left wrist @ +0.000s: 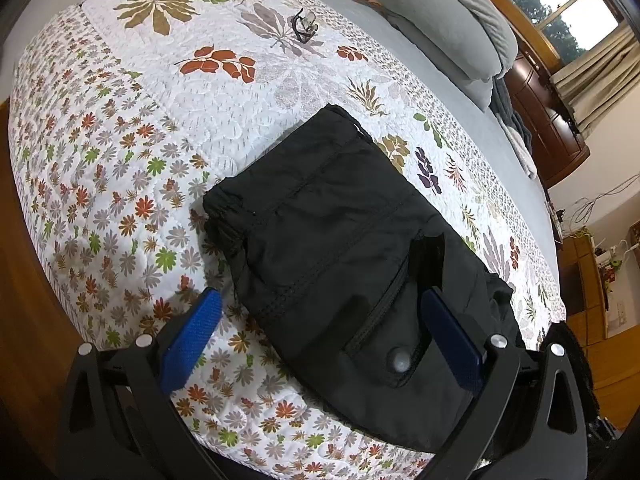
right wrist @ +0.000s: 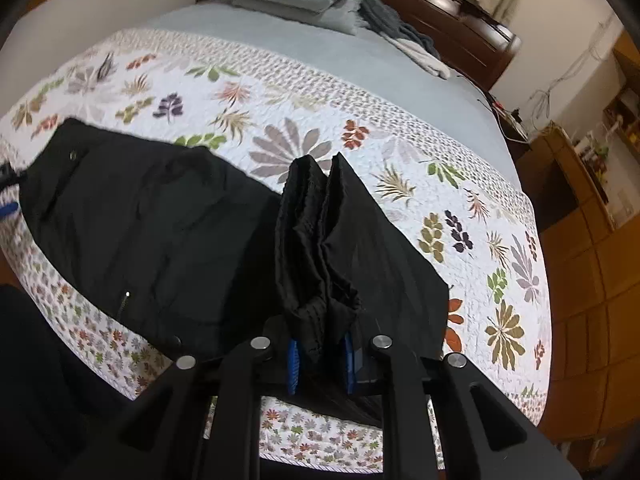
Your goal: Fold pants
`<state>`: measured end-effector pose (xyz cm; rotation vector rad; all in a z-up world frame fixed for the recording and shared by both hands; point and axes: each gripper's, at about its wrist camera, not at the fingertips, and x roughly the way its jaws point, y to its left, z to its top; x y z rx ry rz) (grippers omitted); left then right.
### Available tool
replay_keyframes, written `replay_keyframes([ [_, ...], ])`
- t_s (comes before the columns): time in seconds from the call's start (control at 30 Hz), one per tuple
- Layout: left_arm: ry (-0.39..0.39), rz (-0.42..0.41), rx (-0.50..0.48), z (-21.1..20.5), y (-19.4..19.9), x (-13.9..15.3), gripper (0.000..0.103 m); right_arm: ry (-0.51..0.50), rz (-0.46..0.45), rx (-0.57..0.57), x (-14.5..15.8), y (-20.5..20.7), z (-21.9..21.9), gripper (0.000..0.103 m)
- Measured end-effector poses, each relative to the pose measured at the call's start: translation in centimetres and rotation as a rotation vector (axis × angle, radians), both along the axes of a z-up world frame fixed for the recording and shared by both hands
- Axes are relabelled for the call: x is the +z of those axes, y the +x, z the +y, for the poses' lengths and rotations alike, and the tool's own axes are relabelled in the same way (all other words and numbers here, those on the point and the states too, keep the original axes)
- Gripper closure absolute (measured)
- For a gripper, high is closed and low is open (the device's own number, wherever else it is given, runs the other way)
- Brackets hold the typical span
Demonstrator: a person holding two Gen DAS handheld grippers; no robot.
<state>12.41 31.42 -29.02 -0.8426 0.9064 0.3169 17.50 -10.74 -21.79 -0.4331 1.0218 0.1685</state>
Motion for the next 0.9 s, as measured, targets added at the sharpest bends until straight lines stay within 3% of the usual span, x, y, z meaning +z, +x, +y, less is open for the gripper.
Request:
replay_keyframes([
  [0.2, -0.015, -0.012, 0.008, 0.2, -0.2, -0.1, 0.003, -0.129, -0.002, 0.066, -3.7, -0.9, 4.0, 0.086],
  [0.53, -0.023, -0.018, 0.008, 0.5, -0.3, -0.2, 0.003, -0.258, 0.005, 0.151, -8.8, -2.1, 8.1, 0.086],
  [0.9, -0.035, -0.028, 0.005, 0.4, -0.1, -0.2, 0.003, -0.256, 0.029, 0.207, -11.9, -2.5, 8.7, 0.084],
])
